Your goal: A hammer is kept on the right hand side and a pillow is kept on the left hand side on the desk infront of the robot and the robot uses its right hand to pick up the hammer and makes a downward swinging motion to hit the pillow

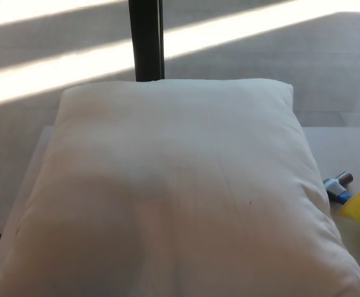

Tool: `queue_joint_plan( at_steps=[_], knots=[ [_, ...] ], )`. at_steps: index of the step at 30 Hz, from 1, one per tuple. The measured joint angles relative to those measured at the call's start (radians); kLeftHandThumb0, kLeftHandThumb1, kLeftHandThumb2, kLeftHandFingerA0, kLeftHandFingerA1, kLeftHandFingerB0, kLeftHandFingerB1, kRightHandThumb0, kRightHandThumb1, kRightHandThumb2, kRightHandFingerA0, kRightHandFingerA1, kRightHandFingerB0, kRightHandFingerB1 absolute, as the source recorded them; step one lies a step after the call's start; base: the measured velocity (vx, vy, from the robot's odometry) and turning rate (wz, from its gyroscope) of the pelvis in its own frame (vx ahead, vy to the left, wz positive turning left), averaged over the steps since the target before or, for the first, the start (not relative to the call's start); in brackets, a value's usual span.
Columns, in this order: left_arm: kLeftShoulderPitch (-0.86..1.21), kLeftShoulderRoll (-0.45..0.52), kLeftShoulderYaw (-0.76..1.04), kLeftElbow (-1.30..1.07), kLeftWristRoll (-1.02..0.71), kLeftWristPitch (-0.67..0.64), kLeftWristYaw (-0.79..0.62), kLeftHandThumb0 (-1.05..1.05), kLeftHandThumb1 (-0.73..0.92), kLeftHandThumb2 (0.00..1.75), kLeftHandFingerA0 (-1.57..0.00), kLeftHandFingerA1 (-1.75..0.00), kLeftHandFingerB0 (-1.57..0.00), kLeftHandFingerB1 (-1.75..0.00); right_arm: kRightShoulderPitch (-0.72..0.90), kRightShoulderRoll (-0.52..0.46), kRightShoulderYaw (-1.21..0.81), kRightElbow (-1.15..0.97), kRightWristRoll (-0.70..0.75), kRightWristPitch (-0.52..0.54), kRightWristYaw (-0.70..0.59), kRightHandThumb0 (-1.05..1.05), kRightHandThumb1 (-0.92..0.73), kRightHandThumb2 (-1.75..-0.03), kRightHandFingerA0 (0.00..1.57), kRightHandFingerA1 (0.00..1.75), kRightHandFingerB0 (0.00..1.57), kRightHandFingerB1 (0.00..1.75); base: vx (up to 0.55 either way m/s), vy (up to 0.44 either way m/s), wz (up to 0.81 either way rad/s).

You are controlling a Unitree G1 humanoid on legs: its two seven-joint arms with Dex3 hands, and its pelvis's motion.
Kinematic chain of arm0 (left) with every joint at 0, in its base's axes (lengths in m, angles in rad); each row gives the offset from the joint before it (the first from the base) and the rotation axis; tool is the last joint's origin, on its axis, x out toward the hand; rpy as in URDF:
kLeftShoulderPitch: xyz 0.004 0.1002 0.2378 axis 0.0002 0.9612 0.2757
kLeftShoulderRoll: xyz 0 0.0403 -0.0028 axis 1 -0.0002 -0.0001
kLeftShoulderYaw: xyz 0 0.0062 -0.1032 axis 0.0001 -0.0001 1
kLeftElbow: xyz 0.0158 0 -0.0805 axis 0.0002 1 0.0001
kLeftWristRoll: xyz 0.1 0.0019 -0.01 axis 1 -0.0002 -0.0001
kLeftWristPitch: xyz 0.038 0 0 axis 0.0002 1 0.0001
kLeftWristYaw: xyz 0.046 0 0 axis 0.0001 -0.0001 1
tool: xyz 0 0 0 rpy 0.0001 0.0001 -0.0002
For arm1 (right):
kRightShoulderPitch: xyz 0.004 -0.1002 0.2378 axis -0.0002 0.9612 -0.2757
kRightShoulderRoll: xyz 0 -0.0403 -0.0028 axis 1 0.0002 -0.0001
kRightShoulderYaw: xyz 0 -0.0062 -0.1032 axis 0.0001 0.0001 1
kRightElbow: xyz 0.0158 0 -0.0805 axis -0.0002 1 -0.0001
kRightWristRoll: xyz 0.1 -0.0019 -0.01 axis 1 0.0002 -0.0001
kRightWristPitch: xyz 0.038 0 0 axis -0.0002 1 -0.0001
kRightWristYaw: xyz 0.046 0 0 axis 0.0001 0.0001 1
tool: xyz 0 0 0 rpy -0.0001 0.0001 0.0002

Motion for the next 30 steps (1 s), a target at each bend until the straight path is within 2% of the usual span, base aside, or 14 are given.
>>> queue_joint_plan(
  at_steps=[2, 3, 5, 6, 7, 8, 9, 10, 18, 24, 25, 27, 28, 30],
  knots=[
    [0.0, 0.0, 0.0, 0.0, 0.0, 0.0, 0.0, -0.64, 0.78, 0.63, -0.66, -0.53, -0.48, -0.44, 0.002, -0.017, 0.018, -0.007, -0.012, -0.027, 0.0, -0.77, -0.58, -0.93, 0.17, 0.55, 0.04, 0.28, 0.0, 0.0, 0.0],
    [0.0, 0.0, 0.0, 0.0, 0.0, 0.0, 0.0, -0.65, 0.77, 0.63, -0.64, -0.54, -0.47, -0.45, 0.002, -0.027, 0.028, -0.011, -0.019, -0.04, 0.0, -1.03, -0.67, -1.05, 0.0, 0.1, 0.0, 0.0, 0.0, 0.0, 0.0],
    [0.0, 0.0, 0.0, 0.0, 0.0, 0.0, 0.0, -0.66, 0.77, 0.63, -0.63, -0.54, -0.47, -0.45, 0.004, -0.06, 0.06, -0.029, -0.043, -0.07, 0.002, -0.98, -0.61, -0.91, 0.0, 0.0, 0.0, 0.0, 0.0, 0.0, 0.0],
    [0.001, 0.0, 0.0, 0.0, 0.0, 0.0, 0.0, -0.67, 0.77, 0.63, -0.64, -0.53, -0.48, -0.45, 0.007, -0.071, 0.073, -0.035, -0.049, -0.081, 0.005, -0.99, -0.78, -0.64, 0.0, 0.0, 0.0, 0.0, 0.0, 0.0, 0.0],
    [0.001, 0.0, 0.0, 0.0, 0.0, 0.0, 0.0, -0.66, 0.77, 0.63, -0.64, -0.53, -0.49, -0.45, 0.01, -0.08, 0.084, -0.04, -0.055, -0.091, 0.007, -1.04, -0.78, -0.66, 0.0, 0.0, 0.0, 0.0, 0.0, 0.0, 0.0],
    [0.002, 0.0, 0.0, 0.0, 0.0, 0.0, 0.0, -0.66, 0.77, 0.63, -0.65, -0.54, -0.49, -0.45, 0.015, -0.096, 0.102, -0.049, -0.065, -0.108, 0.013, -1.04, -0.69, -0.9, 0.0, 0.0, 0.0, 0.0, 0.0, 0.0, 0.0],
    [0.002, 0.0, 0.0, 0.0, 0.0, 0.0, 0.0, -0.66, 0.77, 0.63, -0.65, -0.54, -0.49, -0.45, 0.021, -0.11, 0.116, -0.06, -0.074, -0.121, 0.019, -1.04, -0.69, -0.9, 0.0, 0.0, 0.0, 0.0, 0.0, 0.0, 0.0],
    [0.002, 0.0, 0.001, 0.0, 0.0, 0.0, 0.0, -0.65, 0.77, 0.63, -0.64, -0.54, -0.48, -0.45, 0.026, -0.122, 0.126, -0.07, -0.082, -0.134, 0.023, -1.05, -0.84, -0.67, 0.0, 0.0, 0.0, 0.0, 0.0, 0.0, 0.0],
    [0.007, 0.0, 0.009, 0.003, -0.002, 0.0, -0.001, -0.64, 0.78, 0.63, -0.64, -0.53, -0.48, -0.44, 0.092, -0.252, 0.135, -0.208, -0.121, -0.252, 0.083, -1.05, -0.83, -0.65, 0.0, 0.0, 0.0, 0.0, 0.0, 0.0, 0.0],
    [0.011, 0.001, 0.013, 0.007, -0.002, 0.0, -0.001, -0.65, 0.78, 0.63, -0.63, -0.53, -0.46, -0.44, 0.217, -0.336, -0.052, -0.32, -0.108, -0.322, 0.132, -1.05, -0.86, -0.67, 0.0, 0.0, 0.0, 0.0, 0.0, 0.0, 0.0],
    [0.011, 0.0, 0.013, 0.007, -0.002, 0.0, -0.001, -0.64, 0.78, 0.63, -0.63, -0.53, -0.47, -0.44, 0.233, -0.34, -0.079, -0.33, -0.106, -0.326, 0.136, -1.03, -0.69, -0.95, 0.0, 0.0, 0.0, 0.0, 0.0, 0.0, 0.0],
    [0.012, 0.0, 0.013, 0.006, -0.002, 0.0, -0.001, -0.67, 0.77, 0.63, -0.64, -0.55, -0.48, -0.46, 0.27, -0.341, -0.145, -0.353, -0.097, -0.331, 0.141, -0.98, -0.73, -0.84, 0.0, 0.0, 0.0, 0.0, 0.0, 0.0, 0.0],
    [0.011, 0.0, 0.012, 0.005, -0.002, 0.0, -0.001, -0.66, 0.76, 0.63, -0.65, -0.55, -0.49, -0.45, 0.292, -0.341, -0.179, -0.361, -0.091, -0.334, 0.141, -1.05, -0.72, -1.09, 0.0, 0.33, 0.0, 0.02, 0.0, 0.0, 0.0],
    [0.011, 0.0, 0.012, 0.004, -0.001, 0.0, -0.001, -0.63, 0.77, 0.63, -0.66, -0.53, -0.49, -0.44, 0.33, -0.341, -0.238, -0.372, -0.084, -0.339, 0.141, -1.05, -0.73, -1.09, 0.0, 0.33, 0.0, 0.01, 0.0, 0.0, 0.0]
  ],
)
